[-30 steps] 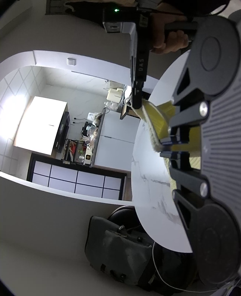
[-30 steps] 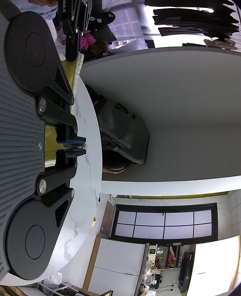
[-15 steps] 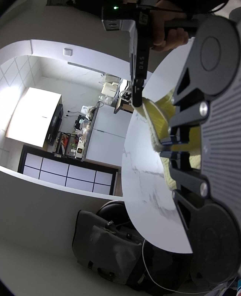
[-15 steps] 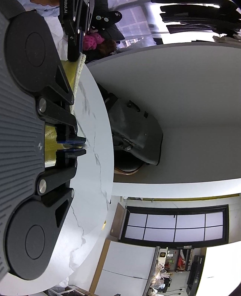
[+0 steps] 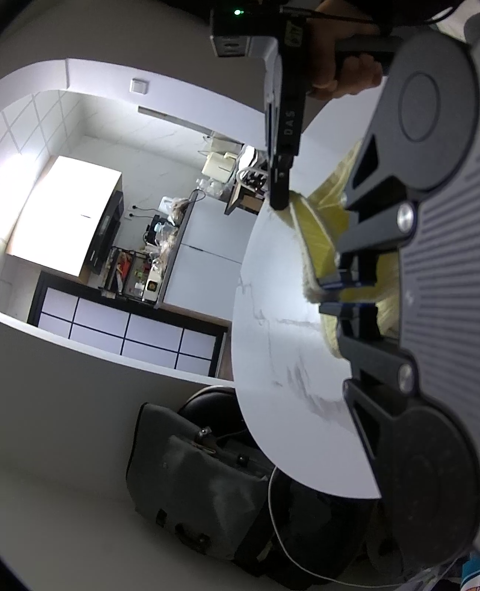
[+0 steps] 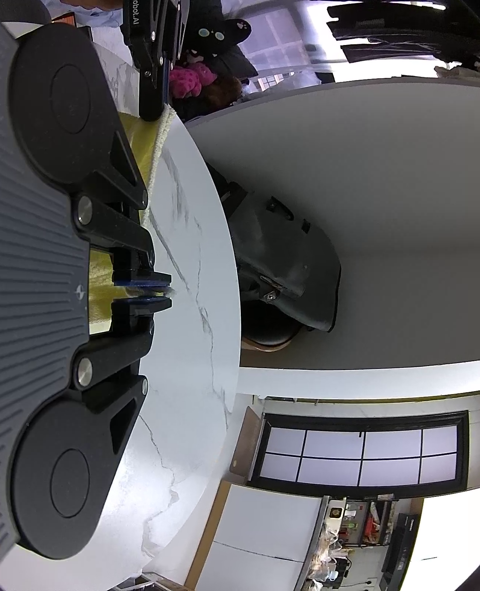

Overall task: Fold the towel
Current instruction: 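Lift the gripped towel end with both grippers and carry it over the opposite end, then lower the carried end onto the towel and open both grippers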

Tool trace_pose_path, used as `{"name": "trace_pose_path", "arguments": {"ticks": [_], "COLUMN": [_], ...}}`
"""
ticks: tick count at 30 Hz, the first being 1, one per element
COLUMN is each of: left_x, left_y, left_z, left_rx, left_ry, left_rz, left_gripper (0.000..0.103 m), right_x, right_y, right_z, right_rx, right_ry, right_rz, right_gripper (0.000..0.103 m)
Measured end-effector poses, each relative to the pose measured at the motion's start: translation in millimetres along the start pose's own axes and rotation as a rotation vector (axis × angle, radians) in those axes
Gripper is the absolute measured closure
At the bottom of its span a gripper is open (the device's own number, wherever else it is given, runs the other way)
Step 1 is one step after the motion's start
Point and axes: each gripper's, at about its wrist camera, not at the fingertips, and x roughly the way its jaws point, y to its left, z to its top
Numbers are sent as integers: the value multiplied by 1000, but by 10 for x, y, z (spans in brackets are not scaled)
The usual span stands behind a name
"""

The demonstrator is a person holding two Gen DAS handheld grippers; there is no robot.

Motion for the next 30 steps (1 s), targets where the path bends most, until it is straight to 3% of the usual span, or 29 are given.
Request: {"name": "trace_pose_path", "arguments": {"ticks": [5,9,18,21,30], "left_x": [35,36,30,35,65], "left_y": [73,165,156,103,-20], "left_z": [31,66,27,-13,-85], "left_rx": [-17,-47,-28,-19,11], "left_ry": [-10,-23,9,19,60], "left_rz": [26,68,66,56,25], "left_gripper": [93,89,87,79,73], "right_x": [21,12,7,0,-101], "right_y": [-39,-90,-84,-66,-67], "right_z": [42,83,6,-36,-200], "right_rx": [32,65,61,57,71], "right_ry": [-21,-47,-8,9,58], "right_rz": [-32,-81,-69,-62,-60], "right_gripper": [92,67,67,67,67]}}
